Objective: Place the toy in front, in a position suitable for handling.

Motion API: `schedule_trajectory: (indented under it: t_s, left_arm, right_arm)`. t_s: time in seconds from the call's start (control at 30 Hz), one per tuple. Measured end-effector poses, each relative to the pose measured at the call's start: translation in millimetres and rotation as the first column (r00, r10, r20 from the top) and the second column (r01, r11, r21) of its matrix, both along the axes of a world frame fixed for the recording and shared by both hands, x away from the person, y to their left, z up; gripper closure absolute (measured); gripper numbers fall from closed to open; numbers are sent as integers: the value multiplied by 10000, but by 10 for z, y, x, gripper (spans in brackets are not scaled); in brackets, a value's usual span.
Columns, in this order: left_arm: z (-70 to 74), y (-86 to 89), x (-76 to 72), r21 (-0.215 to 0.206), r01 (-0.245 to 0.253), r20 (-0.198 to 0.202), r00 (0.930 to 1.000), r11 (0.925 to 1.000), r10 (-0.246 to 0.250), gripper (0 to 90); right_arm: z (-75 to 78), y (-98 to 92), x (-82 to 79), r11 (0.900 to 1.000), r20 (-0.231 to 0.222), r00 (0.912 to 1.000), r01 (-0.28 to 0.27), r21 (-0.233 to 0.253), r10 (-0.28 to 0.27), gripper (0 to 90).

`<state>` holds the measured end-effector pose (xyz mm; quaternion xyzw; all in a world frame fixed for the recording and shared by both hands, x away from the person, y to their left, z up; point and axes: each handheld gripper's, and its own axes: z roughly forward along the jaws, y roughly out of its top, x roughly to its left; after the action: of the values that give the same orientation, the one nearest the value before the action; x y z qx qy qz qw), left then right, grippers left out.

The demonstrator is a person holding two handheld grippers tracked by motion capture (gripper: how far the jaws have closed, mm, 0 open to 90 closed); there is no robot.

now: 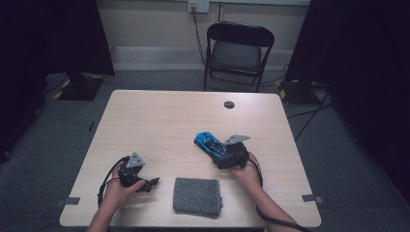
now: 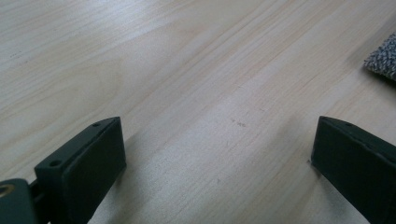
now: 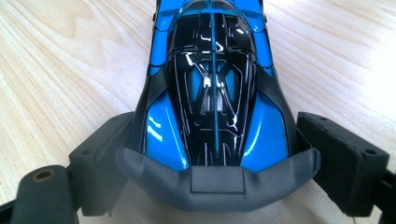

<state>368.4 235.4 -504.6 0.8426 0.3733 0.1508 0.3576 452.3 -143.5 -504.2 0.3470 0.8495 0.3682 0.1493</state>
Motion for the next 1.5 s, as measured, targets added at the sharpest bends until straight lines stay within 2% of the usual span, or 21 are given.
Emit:
schedule_trajectory:
  t_s: [0.07, 0.13, 0.27, 0.57, 0.67, 0.7, 0.73, 0.77, 0.8, 0.83, 0.87, 0.93, 1.03, 1.17, 1.2, 1.3, 1.43, 1.5]
  left_arm:
    - [1, 1, 1, 25, 18, 15, 10000, 10000, -18, 23]
    - [0, 0, 0, -3, 4, 2, 10000, 10000, -4, 23]
    - [1, -4, -1, 47, -25, 11, 10000, 10000, 25, 21]
    - [0, -48, -17, 45, -456, -104, 9989, 9990, 456, 0]
    - [19, -65, -19, 64, -357, -89, 9993, 9993, 358, 24]
    - [35, -71, -22, 12, -287, -68, 9996, 9996, 287, 70]
    - [72, -86, -26, -272, -200, -171, 9997, 9994, 195, 238]
    - [72, -86, -26, -272, -200, -171, 9997, 9994, 195, 226]
    - [111, -126, -43, -357, -6, -170, 9999, 9994, 0, 168]
    - [111, -126, -43, -357, -6, -170, 9999, 9994, 0, 157]
    - [167, -176, -72, -302, 327, 53, 9995, 9990, -326, 192]
    - [190, -198, -84, -310, 410, 131, 9991, 9987, -406, 197]
    - [282, -285, -145, -303, 870, 317, 9958, 9957, -861, 199]
    - [332, -349, -195, -287, 1177, 404, 9924, 9926, -1165, 211]
    - [360, -383, -222, -319, 1428, 442, 9890, 9892, -1413, 216]
    - [377, -417, -241, -422, 1664, 496, 9852, 9852, -1643, 230]
    - [412, -504, -283, -560, 2256, 482, 9736, 9726, -2231, 245]
    - [414, -562, -309, -656, 2608, 427, 9651, 9632, -2584, 259]
  right_arm:
    - [0, 1, -2, 10000, 9, 10000, 4, -4, -4, 144]
    - [5, -3, -27, 9997, 184, 9996, -234, 103, 232, 234]
    - [5, -8, -31, 9997, 199, 9996, -219, 104, 217, 236]
    - [5, -1, -57, 9999, 323, 9994, -110, 40, 109, 238]
    - [5, -1, -57, 9999, 322, 9994, -105, 43, 104, 238]
    - [5, 0, -58, 9999, 340, 9994, -101, 37, 99, 238]
    - [5, 2, -63, 10000, 359, 9993, -76, 30, 75, 238]
    - [5, 2, -63, 10000, 359, 9993, -76, 30, 75, 238]
    - [5, 5, -69, 10000, 414, 9991, -82, -5, 82, 239]
    - [6, 7, -73, 10000, 438, 9990, -68, -22, 69, 239]
    - [6, 6, -71, 10000, 422, 9991, -79, -16, 80, 239]
    - [4, 0, -58, 10000, 322, 9995, -78, 49, 77, 239]
    - [4, -1, -58, 10000, 309, 9995, -81, 57, 79, 239]
    - [4, -5, -52, 9999, 253, 9996, -91, 90, 89, 239]
    - [4, -5, -54, 9999, 262, 9996, -90, 82, 88, 239]
    - [4, -4, -56, 9999, 277, 9996, -86, 76, 84, 239]
    - [3, -5, -57, 9999, 261, 9996, -68, 93, 66, 239]
    - [2, -5, -56, 9999, 248, 9997, -65, 103, 62, 240]
